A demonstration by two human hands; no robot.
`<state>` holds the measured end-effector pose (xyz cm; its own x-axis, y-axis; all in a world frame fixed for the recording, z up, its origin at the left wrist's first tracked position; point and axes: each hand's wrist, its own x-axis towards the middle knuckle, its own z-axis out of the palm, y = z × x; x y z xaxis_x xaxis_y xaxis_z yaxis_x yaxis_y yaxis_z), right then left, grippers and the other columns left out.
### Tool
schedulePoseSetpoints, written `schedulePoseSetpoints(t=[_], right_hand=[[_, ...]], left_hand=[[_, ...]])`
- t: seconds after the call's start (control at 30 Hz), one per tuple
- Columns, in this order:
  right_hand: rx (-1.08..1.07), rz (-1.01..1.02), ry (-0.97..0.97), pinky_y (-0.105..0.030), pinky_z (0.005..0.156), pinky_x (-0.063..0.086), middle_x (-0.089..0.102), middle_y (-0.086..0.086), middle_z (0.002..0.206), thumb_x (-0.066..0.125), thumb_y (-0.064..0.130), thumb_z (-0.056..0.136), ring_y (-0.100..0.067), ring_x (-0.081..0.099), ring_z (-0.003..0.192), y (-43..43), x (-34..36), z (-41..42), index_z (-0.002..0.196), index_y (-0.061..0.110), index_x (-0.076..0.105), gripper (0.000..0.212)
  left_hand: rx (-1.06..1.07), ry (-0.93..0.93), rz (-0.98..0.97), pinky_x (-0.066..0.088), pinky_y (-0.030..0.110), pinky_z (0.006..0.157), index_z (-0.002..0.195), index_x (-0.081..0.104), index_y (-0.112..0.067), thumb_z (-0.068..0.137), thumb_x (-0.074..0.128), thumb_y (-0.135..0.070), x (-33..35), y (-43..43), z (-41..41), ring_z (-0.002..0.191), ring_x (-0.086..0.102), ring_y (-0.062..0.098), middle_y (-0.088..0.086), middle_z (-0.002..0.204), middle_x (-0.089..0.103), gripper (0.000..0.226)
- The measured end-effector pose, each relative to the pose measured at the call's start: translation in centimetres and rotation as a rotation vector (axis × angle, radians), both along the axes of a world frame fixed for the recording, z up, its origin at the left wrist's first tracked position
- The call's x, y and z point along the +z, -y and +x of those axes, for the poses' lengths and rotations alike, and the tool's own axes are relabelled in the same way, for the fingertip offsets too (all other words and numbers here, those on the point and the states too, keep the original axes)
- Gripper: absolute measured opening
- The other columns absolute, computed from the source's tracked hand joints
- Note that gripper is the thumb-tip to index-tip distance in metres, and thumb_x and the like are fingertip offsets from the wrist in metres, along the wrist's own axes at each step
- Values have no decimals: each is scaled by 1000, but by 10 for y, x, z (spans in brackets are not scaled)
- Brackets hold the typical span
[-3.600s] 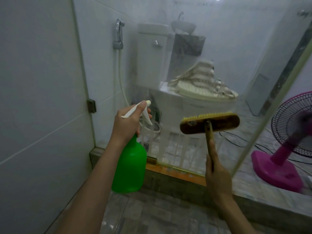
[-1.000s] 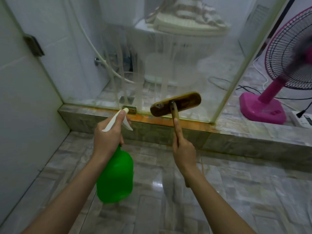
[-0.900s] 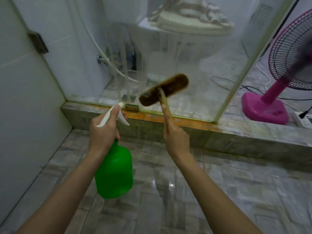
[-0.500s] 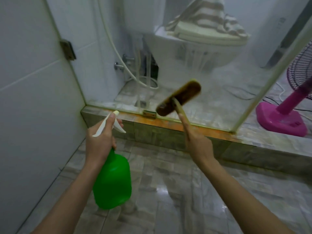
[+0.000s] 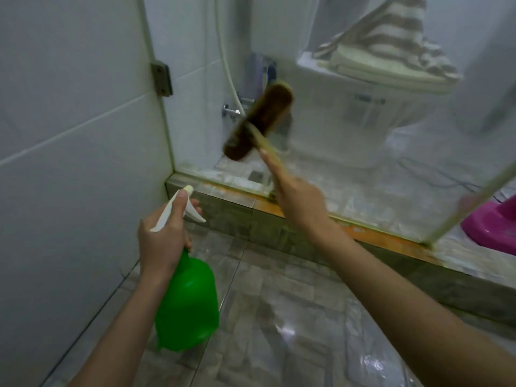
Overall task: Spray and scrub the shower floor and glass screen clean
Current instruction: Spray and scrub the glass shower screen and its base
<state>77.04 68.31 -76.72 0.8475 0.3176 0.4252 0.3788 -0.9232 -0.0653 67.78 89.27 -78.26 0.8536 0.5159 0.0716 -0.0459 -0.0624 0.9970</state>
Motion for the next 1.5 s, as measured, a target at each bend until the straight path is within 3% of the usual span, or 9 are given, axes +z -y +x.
schedulePoseSetpoints(t=[0.1,0.37,0.53,0.77,0.9,1.0,1.23,1.4,1.5], right_hand=[[75,-13,64,-32,44,36,52,-5,70,45,13,99,-25,52,50,-52,29,29,154,39,8,71],[-70,187,76,-20,36,20,40,1,51,46,17,102,-10,31,35,51,21,-27,153,35,14,64],[76,137,119,-35,50,42,49,-6,67,33,25,106,-18,39,45,-61,91,32,154,40,8,56],[-74,120,21,-25,37,21,47,-1,58,38,24,103,-14,37,40,31,46,-30,153,42,6,62],[13,65,51,-31,45,33,45,-1,64,38,10,102,-17,44,46,-43,63,7,152,44,-1,72],[71,-20,-26,-36,52,36,46,-4,74,36,5,100,-23,49,53,-94,78,26,153,41,-3,75],[-122,-239,-195,-20,35,29,38,7,60,51,12,97,-9,39,42,64,0,-41,135,52,-36,104],[16,-237,-179,-28,40,39,43,3,64,46,6,97,-15,47,47,-14,8,-3,144,52,-19,92],[134,-235,-147,-32,40,31,48,-3,67,43,-4,93,-18,41,46,-102,16,40,153,40,-1,87]], left_hand=[[27,20,-2,46,39,58,64,73,-54,101,55,-47,3,-4,1,37,45,18,32,90,71,42],[76,49,-43,45,33,55,67,75,-50,102,56,-44,5,-23,-7,35,45,14,26,84,73,41],[71,42,-45,43,31,54,65,75,-49,102,57,-42,6,-21,-9,34,45,13,-5,77,78,41],[74,52,-45,44,34,56,66,75,-50,102,56,-41,14,-20,-14,35,44,14,10,76,76,42],[86,16,29,43,27,48,76,76,-33,102,56,-40,10,-20,-14,34,46,11,19,78,74,33],[92,32,26,42,26,49,72,76,-42,103,55,-40,11,-19,-14,34,46,11,18,72,71,37],[133,48,-59,39,23,46,66,73,-59,103,55,-40,14,-31,-17,34,43,9,-12,76,76,45],[129,14,3,43,32,58,67,72,-60,103,55,-41,1,-37,-21,35,44,12,25,84,73,44],[135,8,13,43,31,57,66,72,-60,102,55,-41,-5,-35,-20,34,45,13,28,88,73,44]])
